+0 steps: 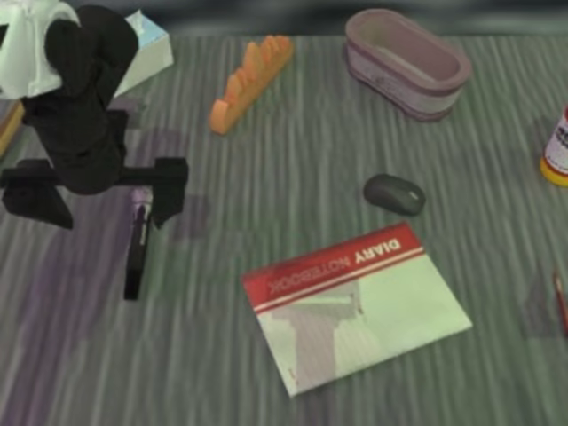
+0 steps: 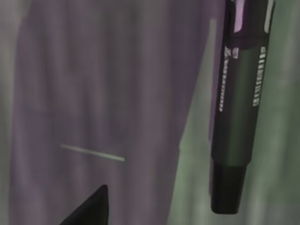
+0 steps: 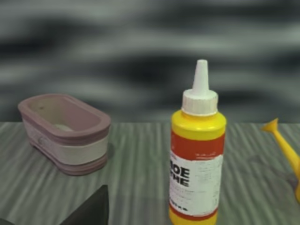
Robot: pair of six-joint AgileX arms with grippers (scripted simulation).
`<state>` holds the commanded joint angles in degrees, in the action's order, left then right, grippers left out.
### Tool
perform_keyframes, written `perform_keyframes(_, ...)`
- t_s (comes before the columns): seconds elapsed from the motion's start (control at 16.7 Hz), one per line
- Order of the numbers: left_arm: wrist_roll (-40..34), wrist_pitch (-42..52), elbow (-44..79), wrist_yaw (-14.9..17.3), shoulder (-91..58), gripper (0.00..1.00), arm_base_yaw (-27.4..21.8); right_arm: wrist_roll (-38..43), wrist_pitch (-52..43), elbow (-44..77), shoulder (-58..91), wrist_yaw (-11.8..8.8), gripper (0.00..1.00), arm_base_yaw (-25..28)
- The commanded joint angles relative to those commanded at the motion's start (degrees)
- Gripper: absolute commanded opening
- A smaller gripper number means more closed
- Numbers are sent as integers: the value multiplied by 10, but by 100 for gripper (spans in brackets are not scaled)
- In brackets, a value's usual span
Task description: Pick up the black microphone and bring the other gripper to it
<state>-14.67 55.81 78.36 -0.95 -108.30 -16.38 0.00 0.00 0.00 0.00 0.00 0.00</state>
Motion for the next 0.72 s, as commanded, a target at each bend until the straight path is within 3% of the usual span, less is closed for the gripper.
perform_keyframes(0.24, 2, -24, -13, 0, -12, 100, 2, 0, 0, 0, 0, 0, 100, 0)
perform_keyframes(0.72, 5, -196, -88, 1, -107, 100, 4, 0, 0, 0, 0, 0, 100, 0)
